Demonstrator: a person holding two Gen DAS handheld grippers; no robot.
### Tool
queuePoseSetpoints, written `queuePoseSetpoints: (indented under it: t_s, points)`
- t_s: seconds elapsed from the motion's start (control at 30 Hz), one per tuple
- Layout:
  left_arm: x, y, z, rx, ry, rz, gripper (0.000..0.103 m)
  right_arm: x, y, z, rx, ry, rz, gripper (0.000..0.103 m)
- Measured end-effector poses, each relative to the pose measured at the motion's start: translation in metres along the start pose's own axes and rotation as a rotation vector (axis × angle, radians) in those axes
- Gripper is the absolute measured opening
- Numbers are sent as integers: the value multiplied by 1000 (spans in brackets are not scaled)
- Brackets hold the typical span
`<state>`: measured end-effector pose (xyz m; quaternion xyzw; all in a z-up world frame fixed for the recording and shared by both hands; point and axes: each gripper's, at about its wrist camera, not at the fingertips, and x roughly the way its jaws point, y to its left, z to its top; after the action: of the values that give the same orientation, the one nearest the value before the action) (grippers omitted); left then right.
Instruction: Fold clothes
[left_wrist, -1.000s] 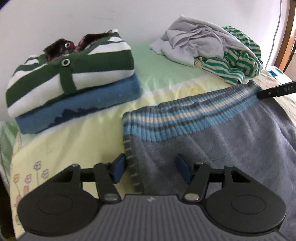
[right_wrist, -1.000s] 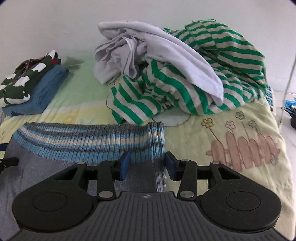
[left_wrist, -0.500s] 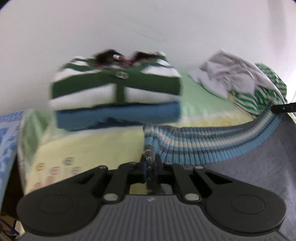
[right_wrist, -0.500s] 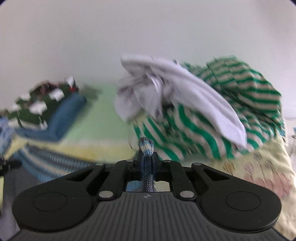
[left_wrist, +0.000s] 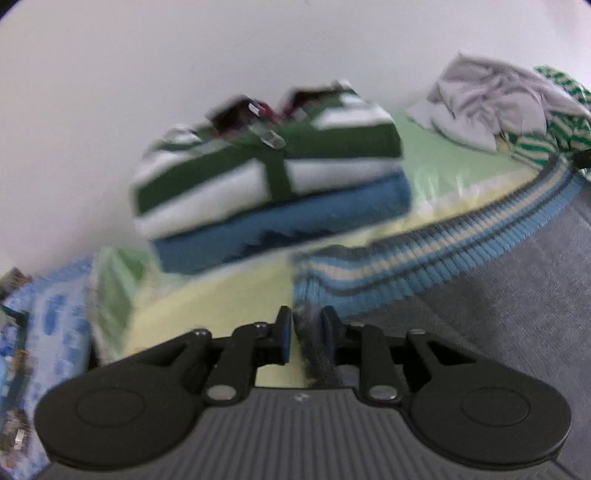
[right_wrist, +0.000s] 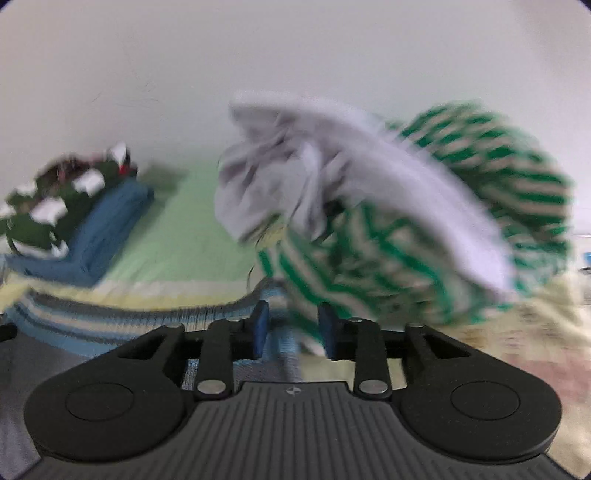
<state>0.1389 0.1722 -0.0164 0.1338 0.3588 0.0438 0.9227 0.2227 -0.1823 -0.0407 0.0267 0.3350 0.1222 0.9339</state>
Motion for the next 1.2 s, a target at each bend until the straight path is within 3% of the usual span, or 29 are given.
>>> queuePoseSetpoints:
  t_s: [0.03, 0.13, 0.23, 0.3, 0.37, 0.43, 0.53, 0.57, 0.63, 0.67, 0.7, 0.73, 0.83, 0.97, 1.03, 1.1, 1.17, 1.2]
  points:
    - [-11, 7, -1, 6, -2, 14, 39, -19, -2, -4, 0, -12, 11, 40]
    - [-63, 23, -19, 13, -35, 8, 41, -68, 1, -31, -8, 53, 109, 40]
    - [-104, 22, -45, -8, -15, -113, 44, -97, 13, -71, 16, 158, 177, 40]
    - [-122, 9, -68, 6, 13, -190, 51, -109, 19, -97, 40, 233, 204, 40]
    - [-130, -3, -91, 38, 33, -198, 50, -118, 17, -118, 73, 250, 170, 37]
    - [-130, -8, -111, 56, 76, -207, 50, -130, 9, -130, 95, 204, 97, 35]
    - [-127, -10, -143, 157, 89, -111, 53, -144, -4, -139, 96, 179, -10, 4]
    - [-128, -4, -148, 163, 80, -94, 54, -149, -7, -141, 110, 177, -37, 8]
    - [-129, 10, -156, 168, 60, -67, 55, -161, -3, -141, 104, 176, -144, 26]
    - [-129, 15, -156, 175, 65, -56, 54, -171, 1, -140, 108, 167, -162, 25]
    - [-130, 20, -155, 183, 72, -45, 45, -184, 5, -140, 134, 150, -111, 25]
    - [-135, 23, -154, 188, 63, -56, 43, -197, 11, -143, 162, 139, -38, 25]
    - [-157, 16, -152, 186, 20, -119, 50, -213, 38, -163, 145, 186, 50, 29]
    - [-184, -12, -160, 184, -17, -215, 53, -212, 41, -192, 89, 268, -24, 28]
    - [-180, -18, -171, 174, 29, -206, 53, -218, 22, -198, 91, 247, -80, 29]
    - [-176, -24, -183, 163, 77, -194, 53, -225, 2, -200, 58, 227, -181, 1]
    - [-178, -21, -189, 132, 73, -160, 61, -230, -20, -200, 90, 227, -161, 0]
    - [-178, -19, -191, 133, 73, -127, 71, -230, -28, -199, 131, 235, -128, 0]
